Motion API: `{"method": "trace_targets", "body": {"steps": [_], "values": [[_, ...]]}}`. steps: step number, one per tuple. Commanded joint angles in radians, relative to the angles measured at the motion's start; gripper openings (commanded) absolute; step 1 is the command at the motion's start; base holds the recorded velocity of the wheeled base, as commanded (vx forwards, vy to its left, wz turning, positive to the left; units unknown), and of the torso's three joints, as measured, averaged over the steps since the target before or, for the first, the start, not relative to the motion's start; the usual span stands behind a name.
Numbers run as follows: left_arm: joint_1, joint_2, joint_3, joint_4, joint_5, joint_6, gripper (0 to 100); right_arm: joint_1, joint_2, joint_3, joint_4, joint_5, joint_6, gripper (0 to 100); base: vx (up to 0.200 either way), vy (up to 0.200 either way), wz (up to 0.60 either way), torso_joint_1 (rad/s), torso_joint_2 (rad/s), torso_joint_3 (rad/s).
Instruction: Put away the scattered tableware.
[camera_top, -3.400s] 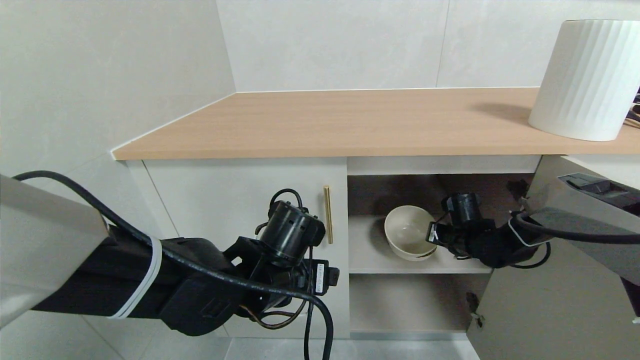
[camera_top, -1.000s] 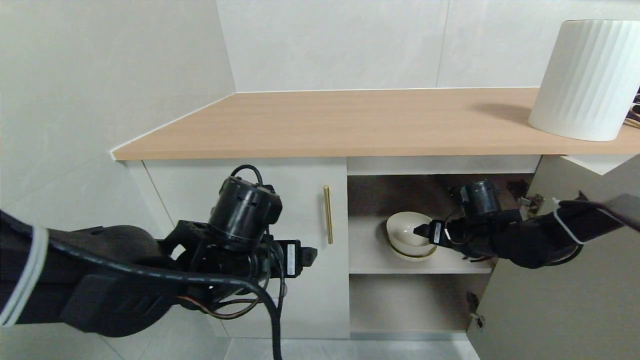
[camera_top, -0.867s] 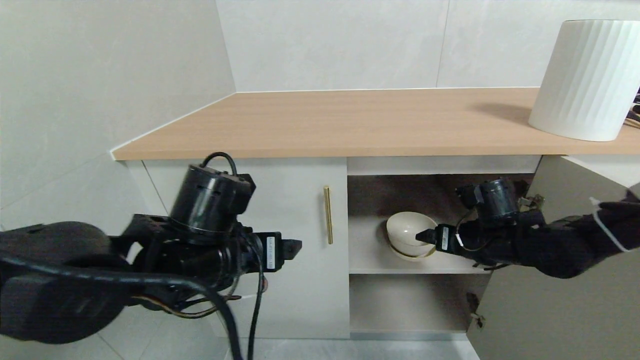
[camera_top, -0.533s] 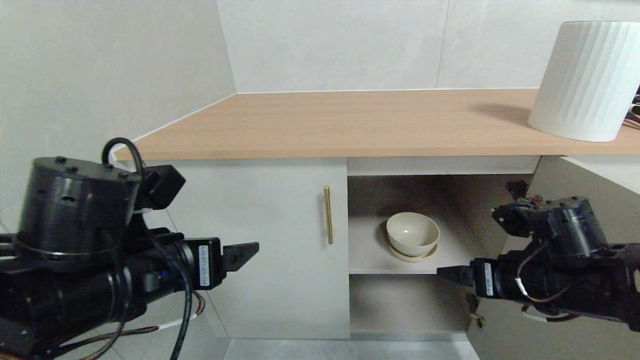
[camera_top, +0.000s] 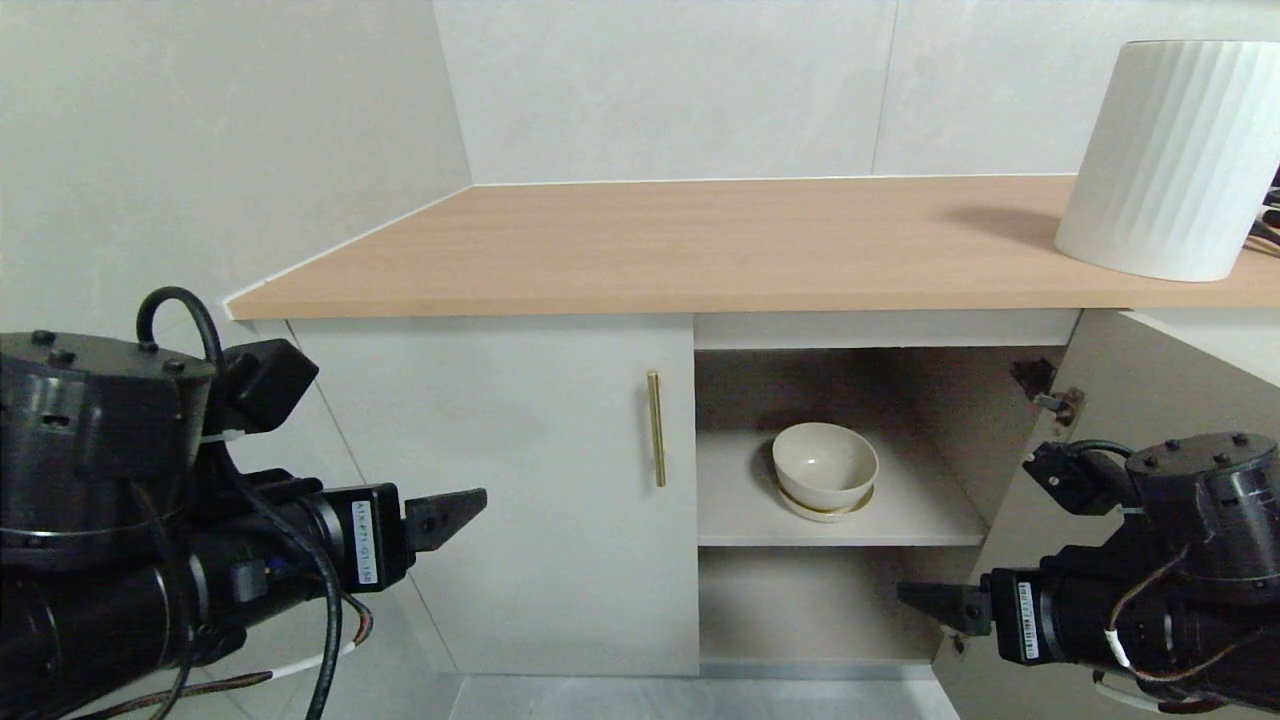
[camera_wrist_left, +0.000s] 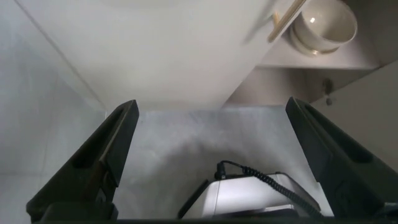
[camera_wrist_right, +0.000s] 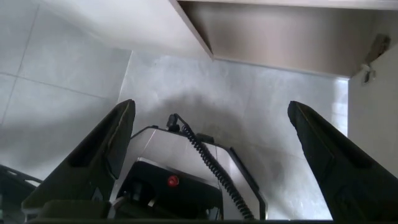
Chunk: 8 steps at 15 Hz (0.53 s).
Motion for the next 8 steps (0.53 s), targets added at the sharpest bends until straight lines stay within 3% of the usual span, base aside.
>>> {"method": "trace_targets", "body": {"steps": [1, 8], "values": [[0.0, 0.017, 0.002, -0.002, 0.0, -0.001, 100, 0.002, 0.009, 0.006, -0.001, 0.0, 0.0, 100, -0.2, 0.0, 0.0, 0.027, 0.0, -0.002], [-0.002, 0.015, 0.002, -0.002, 0.0, -0.001, 100, 0.003, 0.016, 0.014, -0.001, -0.003, -0.012, 100, -0.2, 0.0, 0.0, 0.004, 0.0, 0.001]]}}
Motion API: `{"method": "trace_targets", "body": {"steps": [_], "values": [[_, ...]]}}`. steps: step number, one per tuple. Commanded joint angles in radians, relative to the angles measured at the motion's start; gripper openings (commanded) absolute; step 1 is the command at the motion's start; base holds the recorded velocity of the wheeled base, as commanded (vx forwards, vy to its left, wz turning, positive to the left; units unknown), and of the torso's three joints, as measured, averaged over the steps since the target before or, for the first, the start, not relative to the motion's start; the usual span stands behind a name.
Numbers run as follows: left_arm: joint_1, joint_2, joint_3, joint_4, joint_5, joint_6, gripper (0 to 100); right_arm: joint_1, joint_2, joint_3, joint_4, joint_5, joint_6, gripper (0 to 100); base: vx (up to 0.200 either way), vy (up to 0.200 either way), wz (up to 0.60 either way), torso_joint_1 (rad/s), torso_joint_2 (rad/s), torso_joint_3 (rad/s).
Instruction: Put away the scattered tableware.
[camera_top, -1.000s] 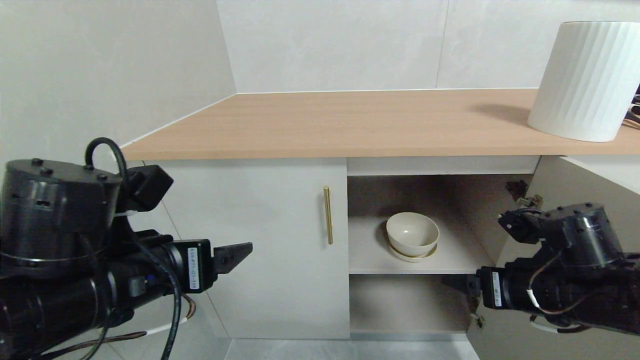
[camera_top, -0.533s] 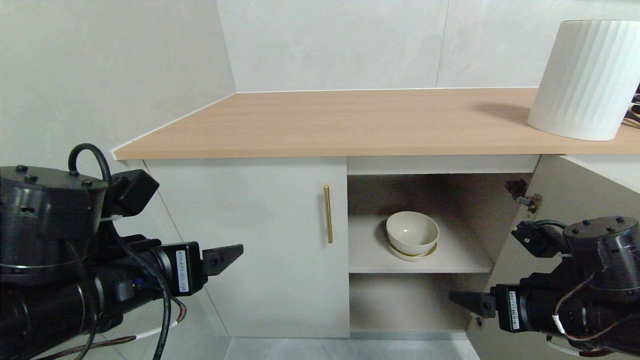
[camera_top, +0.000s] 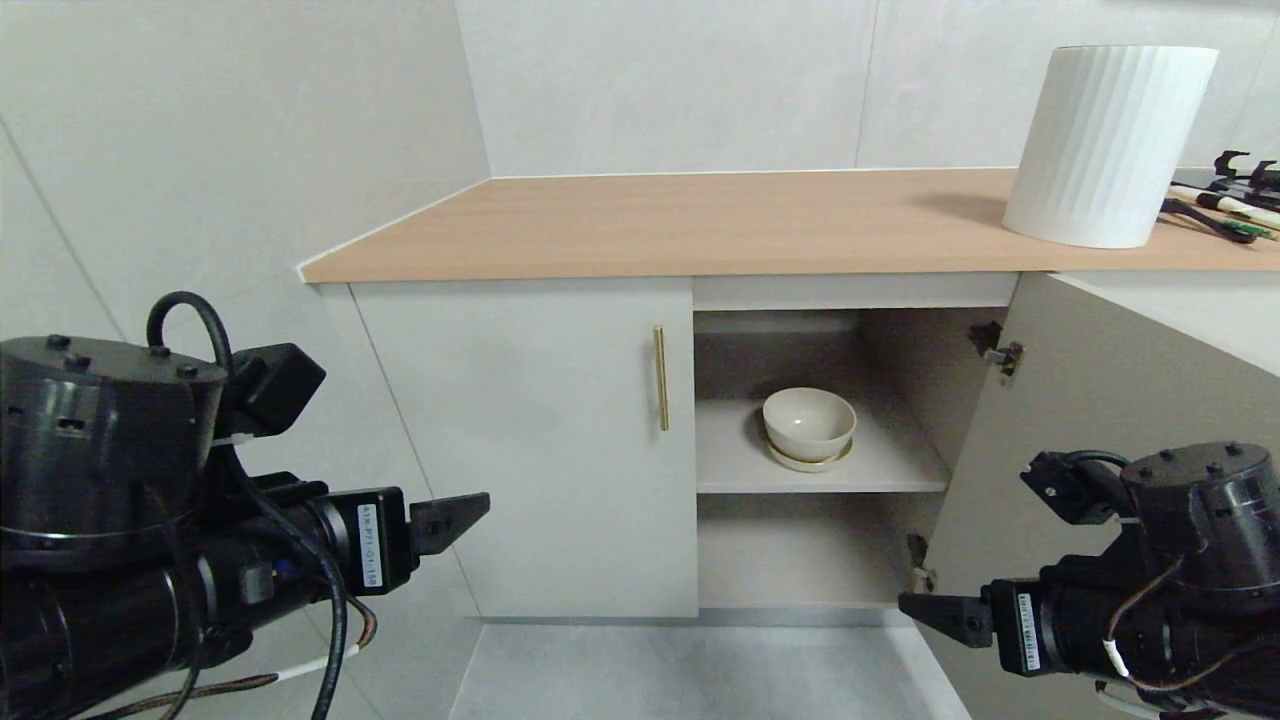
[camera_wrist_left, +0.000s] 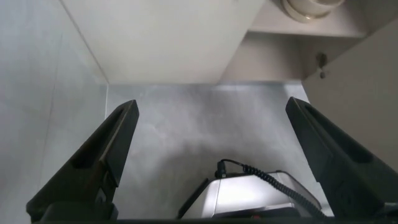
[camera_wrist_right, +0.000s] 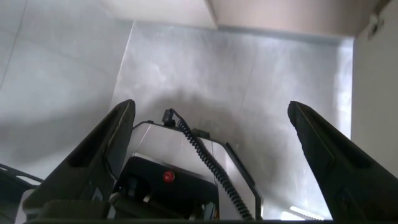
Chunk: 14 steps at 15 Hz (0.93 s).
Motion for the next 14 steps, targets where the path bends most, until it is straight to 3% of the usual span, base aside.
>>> {"method": "trace_targets", "body": {"steps": [1, 8, 14], "values": [[-0.001, 0.005, 0.0, 0.0, 0.0, -0.001, 100, 0.0, 0.008, 0.0, 0.0, 0.0, 0.0, 100, -0.2, 0.0, 0.0, -0.002, 0.0, 0.002], [-0.001, 0.007, 0.006, 0.0, 0.0, -0.001, 100, 0.0, 0.014, 0.0, -0.002, -0.005, 0.0, 100, -0.2, 0.0, 0.0, 0.002, 0.0, 0.0], [0.001, -0.001, 0.006, 0.0, 0.005, 0.001, 100, -0.001, -0.077, 0.039, -0.002, -0.042, 0.002, 100, 0.0, 0.0, 0.0, 0.0, 0.0, 0.0]]}}
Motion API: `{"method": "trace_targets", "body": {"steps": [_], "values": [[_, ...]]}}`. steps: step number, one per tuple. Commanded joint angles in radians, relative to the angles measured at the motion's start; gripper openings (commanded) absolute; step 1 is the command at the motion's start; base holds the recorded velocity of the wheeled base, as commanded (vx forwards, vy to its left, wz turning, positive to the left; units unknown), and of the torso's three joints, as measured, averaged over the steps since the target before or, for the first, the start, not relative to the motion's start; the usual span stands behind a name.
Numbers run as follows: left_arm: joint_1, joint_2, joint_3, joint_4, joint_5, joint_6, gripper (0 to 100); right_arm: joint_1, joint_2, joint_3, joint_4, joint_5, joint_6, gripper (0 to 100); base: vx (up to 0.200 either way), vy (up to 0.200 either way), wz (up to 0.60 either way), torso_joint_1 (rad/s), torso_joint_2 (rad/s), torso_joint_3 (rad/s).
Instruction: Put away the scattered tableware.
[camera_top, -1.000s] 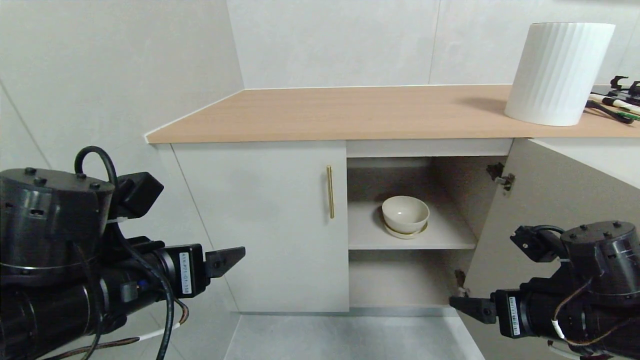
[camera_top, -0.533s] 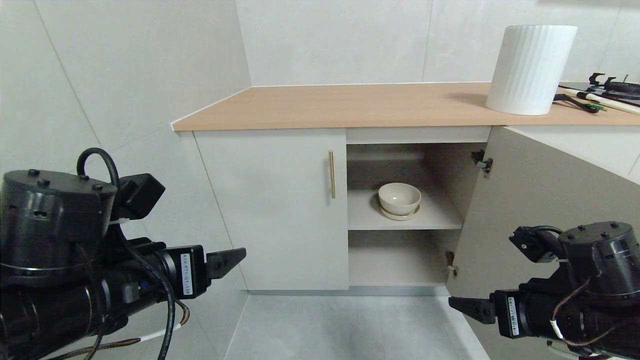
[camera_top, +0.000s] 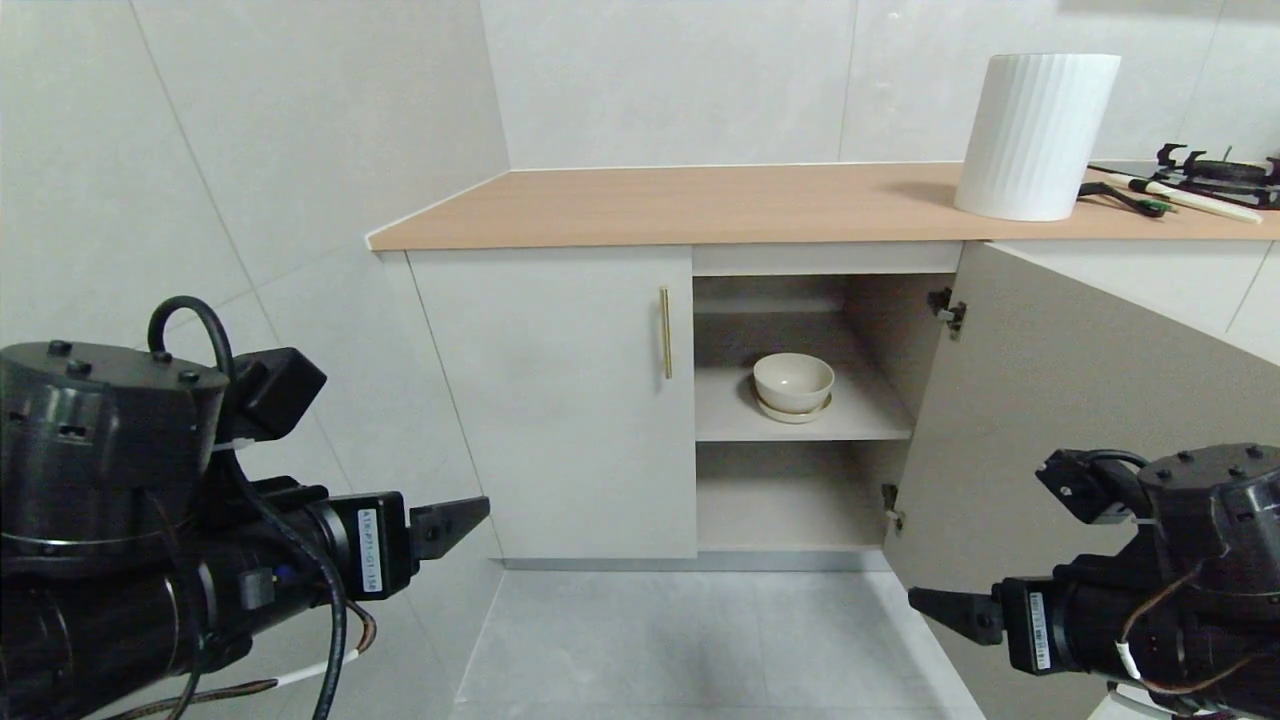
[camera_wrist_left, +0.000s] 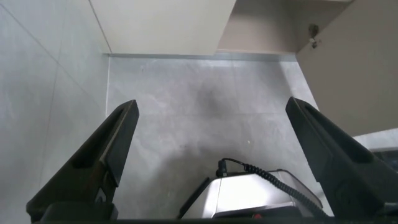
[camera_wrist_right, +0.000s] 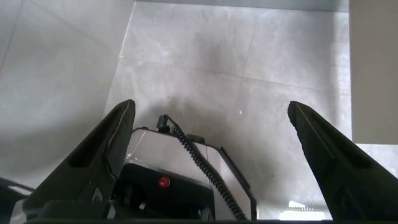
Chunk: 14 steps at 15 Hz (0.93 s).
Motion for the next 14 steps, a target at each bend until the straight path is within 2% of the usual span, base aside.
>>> {"method": "trace_targets", "body": {"steps": [1, 6, 14], "values": [[-0.001, 0.0, -0.001, 0.0, 0.001, 0.0, 100, -0.002, -0.067, 0.04, -0.002, -0.001, 0.001, 100, 0.0, 0.0, 0.0, 0.0, 0.0, 0.0], [0.001, 0.002, 0.001, 0.003, 0.004, 0.001, 100, -0.002, -0.106, 0.064, 0.001, 0.001, 0.001, 100, 0.0, 0.0, 0.0, 0.0, 0.0, 0.0], [0.001, 0.003, 0.001, 0.003, 0.011, 0.001, 100, -0.008, -0.099, 0.075, 0.002, -0.002, 0.0, 100, 0.0, -0.2, 0.0, 0.002, 0.0, 0.002]]}}
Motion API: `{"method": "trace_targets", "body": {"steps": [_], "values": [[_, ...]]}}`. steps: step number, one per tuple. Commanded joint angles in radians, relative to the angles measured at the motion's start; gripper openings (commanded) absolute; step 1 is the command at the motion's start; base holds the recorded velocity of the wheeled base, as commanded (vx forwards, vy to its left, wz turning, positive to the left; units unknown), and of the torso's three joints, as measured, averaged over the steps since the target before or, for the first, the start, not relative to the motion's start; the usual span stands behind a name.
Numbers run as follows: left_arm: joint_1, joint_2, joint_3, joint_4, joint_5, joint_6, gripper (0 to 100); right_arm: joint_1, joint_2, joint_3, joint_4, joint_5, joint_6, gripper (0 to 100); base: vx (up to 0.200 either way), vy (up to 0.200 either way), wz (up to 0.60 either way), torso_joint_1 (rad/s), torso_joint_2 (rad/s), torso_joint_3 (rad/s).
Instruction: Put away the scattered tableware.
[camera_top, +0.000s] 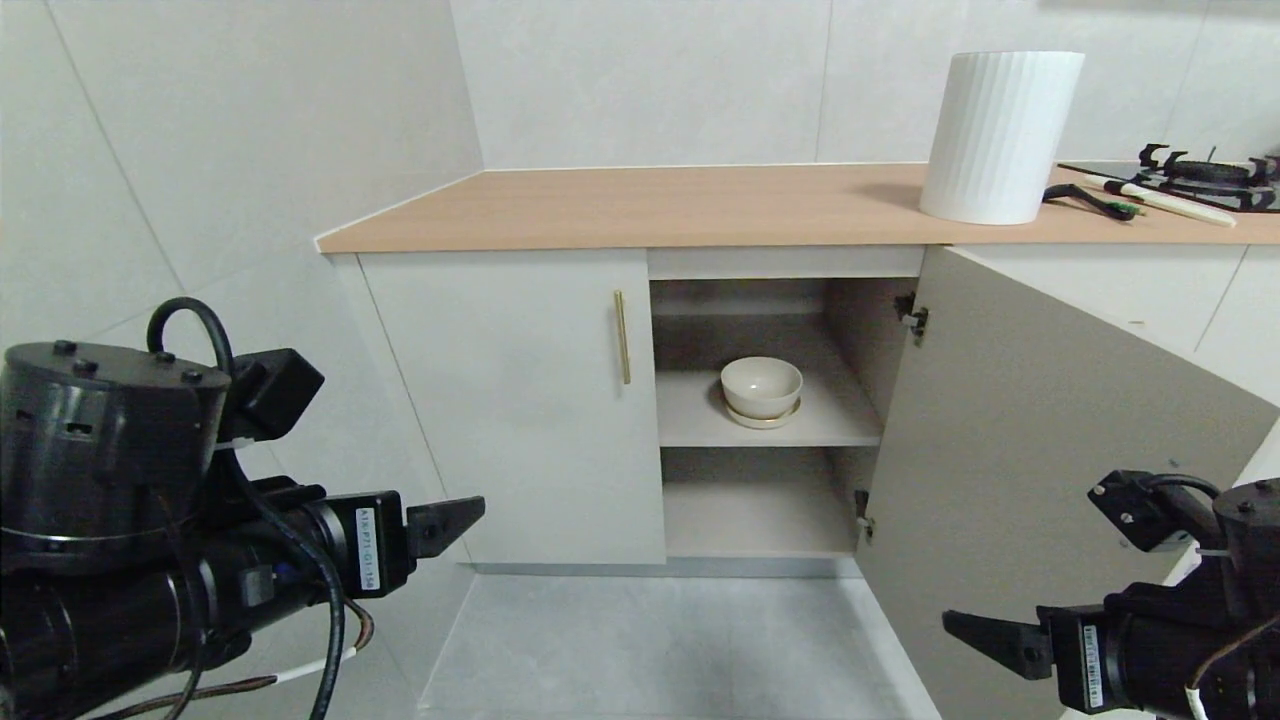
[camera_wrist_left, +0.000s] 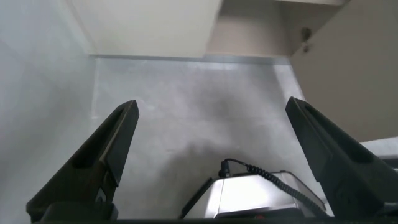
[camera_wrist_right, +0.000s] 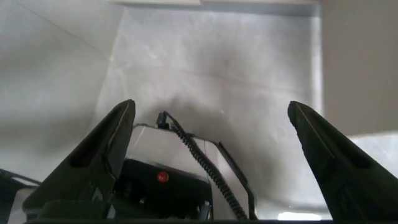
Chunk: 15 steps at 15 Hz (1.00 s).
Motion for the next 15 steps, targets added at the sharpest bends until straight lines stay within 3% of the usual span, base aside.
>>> {"method": "trace_targets", "body": {"steps": [1, 5, 7, 10, 12, 15], "values": [[0.0, 0.002, 0.0, 0.001, 0.0, 0.0, 100, -0.003, 0.002, 0.002, -0.001, -0.003, 0.0, 100, 0.0, -0.2, 0.0, 0.002, 0.0, 0.002], [-0.002, 0.002, 0.0, 0.001, -0.001, 0.0, 100, -0.012, -0.007, -0.019, 0.1, -0.017, -0.003, 100, 0.0, -0.2, 0.0, 0.0, 0.0, 0.002], [-0.002, 0.001, 0.001, -0.001, -0.001, 0.0, 100, -0.033, -0.013, -0.044, 0.154, -0.04, -0.011, 100, 0.0, 0.0, 0.0, 0.0, 0.0, 0.0], [0.0, 0.001, 0.001, -0.001, -0.001, 0.0, 100, -0.113, -0.056, -0.117, 0.364, -0.095, -0.086, 100, 0.0, 0.0, 0.0, 0.0, 0.0, 0.0], [0.0, -0.001, 0.001, -0.001, -0.001, 0.0, 100, -0.211, -0.072, -0.147, 0.386, -0.098, -0.123, 100, 0.0, 0.0, 0.0, 0.0, 0.0, 0.0], [0.0, -0.001, 0.001, -0.001, -0.001, 0.0, 100, -0.477, -0.059, -0.179, 0.39, -0.097, -0.292, 100, 0.0, 0.0, 0.0, 0.0, 0.0, 0.0]]}}
